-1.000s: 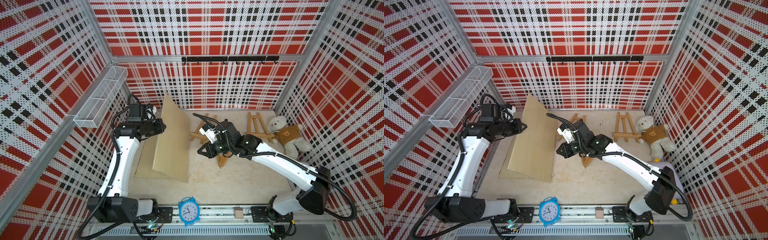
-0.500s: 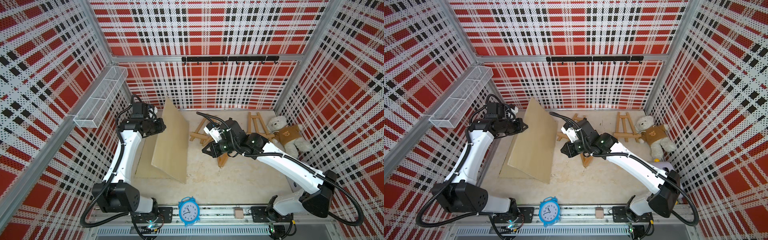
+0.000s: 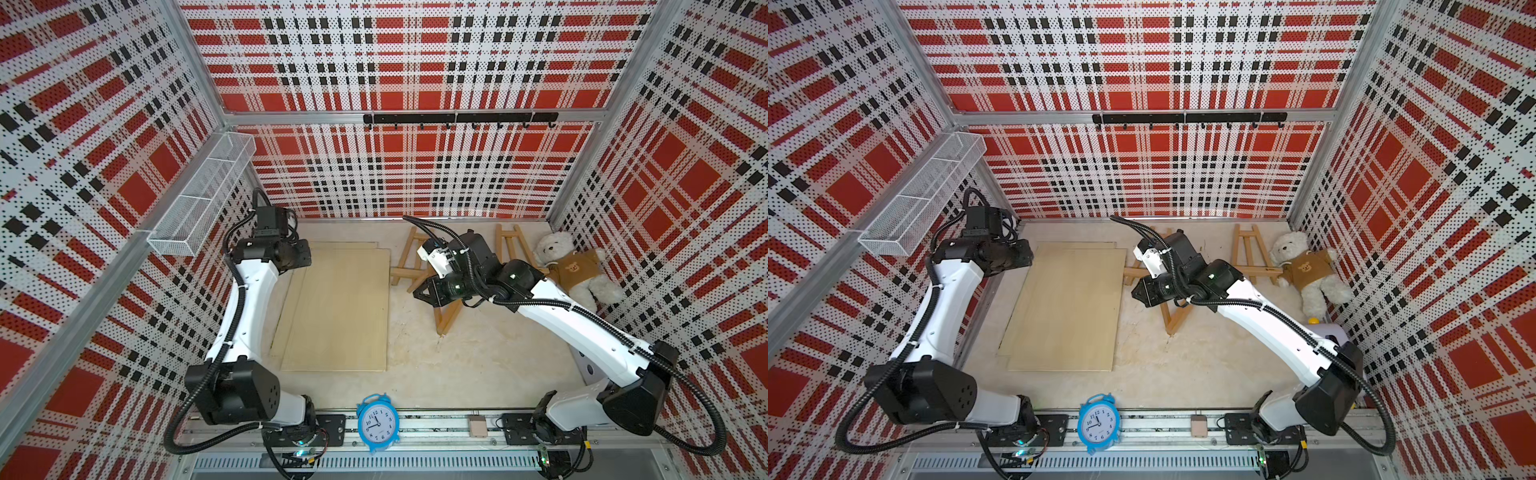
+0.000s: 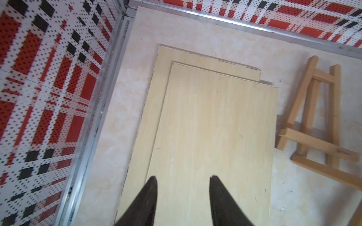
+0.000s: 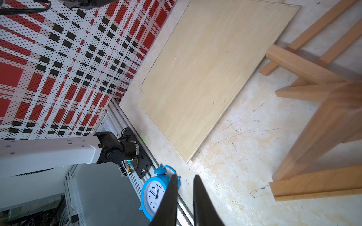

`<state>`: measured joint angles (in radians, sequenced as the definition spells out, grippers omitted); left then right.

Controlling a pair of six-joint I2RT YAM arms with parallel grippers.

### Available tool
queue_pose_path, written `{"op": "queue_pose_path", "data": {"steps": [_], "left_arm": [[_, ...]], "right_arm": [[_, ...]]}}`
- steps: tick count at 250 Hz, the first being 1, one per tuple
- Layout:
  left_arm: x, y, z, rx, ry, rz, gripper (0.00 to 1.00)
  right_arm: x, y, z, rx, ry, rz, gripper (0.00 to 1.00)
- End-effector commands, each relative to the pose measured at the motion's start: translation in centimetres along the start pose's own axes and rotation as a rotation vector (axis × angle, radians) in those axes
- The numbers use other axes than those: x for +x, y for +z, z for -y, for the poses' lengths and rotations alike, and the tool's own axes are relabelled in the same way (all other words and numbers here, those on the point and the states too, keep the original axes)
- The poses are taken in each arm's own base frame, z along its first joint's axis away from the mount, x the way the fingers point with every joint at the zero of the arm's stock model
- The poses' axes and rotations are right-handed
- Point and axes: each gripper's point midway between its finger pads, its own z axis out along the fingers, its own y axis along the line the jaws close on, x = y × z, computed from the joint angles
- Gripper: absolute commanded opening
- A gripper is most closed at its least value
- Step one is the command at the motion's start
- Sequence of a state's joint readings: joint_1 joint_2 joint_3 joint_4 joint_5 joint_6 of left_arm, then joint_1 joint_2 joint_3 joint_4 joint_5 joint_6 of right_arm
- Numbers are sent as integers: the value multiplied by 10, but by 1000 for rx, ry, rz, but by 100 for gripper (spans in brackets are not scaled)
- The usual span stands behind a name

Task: Disassemble the easel
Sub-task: Place the drawing board on the drawing board.

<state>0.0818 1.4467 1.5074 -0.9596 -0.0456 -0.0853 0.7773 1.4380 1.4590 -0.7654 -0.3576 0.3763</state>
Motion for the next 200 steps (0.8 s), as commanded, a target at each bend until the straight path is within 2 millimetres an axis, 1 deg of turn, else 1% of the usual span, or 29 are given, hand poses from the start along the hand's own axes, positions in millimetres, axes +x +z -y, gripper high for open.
{"op": "queue_pose_path", "data": {"steps": [1, 30, 53, 67, 85, 94, 105, 116, 136, 149, 161, 178, 188, 191, 200], "left_arm": [[0, 1, -16, -93, 36, -6, 47], [-1, -6, -9, -89, 44, 12, 46], [2, -11, 0, -70, 30, 21, 46], [9, -9, 2, -61, 4, 17, 44], [23, -3, 4, -51, -25, -5, 42], [30, -3, 9, -33, -34, -11, 41], [35, -7, 20, -4, -31, -2, 41], [40, -13, 36, 42, -12, 15, 43], [46, -27, 61, 118, -6, 42, 44], [49, -37, 75, 154, -5, 55, 44], [50, -45, 87, 187, -11, 67, 44], [52, -55, 103, 216, -11, 82, 43], [51, -59, 108, 229, -18, 91, 43], [54, -62, 117, 250, -3, 88, 43], [55, -66, 124, 266, -7, 90, 43]], "right_arm": [[-14, -1, -9, -30, -42, 24, 18], [-14, 1, -10, -30, -49, 11, 18], [-8, 6, -7, 3, -58, -16, 18], [-2, 12, -8, 31, -76, -37, 18], [8, 22, -10, 71, -124, -75, 17], [11, 26, -7, 122, -149, -86, 17], [12, 26, -4, 168, -170, -78, 17], [7, 22, -3, 182, -172, -38, 24], [-6, 9, -7, 177, -189, 56, 32], [-13, -1, -9, 178, -214, 94, 34], [-20, -13, -7, 199, -238, 124, 34], [-28, -31, 5, 234, -254, 148, 33], [-30, -42, 18, 257, -242, 156, 33], [-32, -46, 23, 264, -238, 161, 33], [-32, -56, 38, 294, -225, 166, 33]]}}
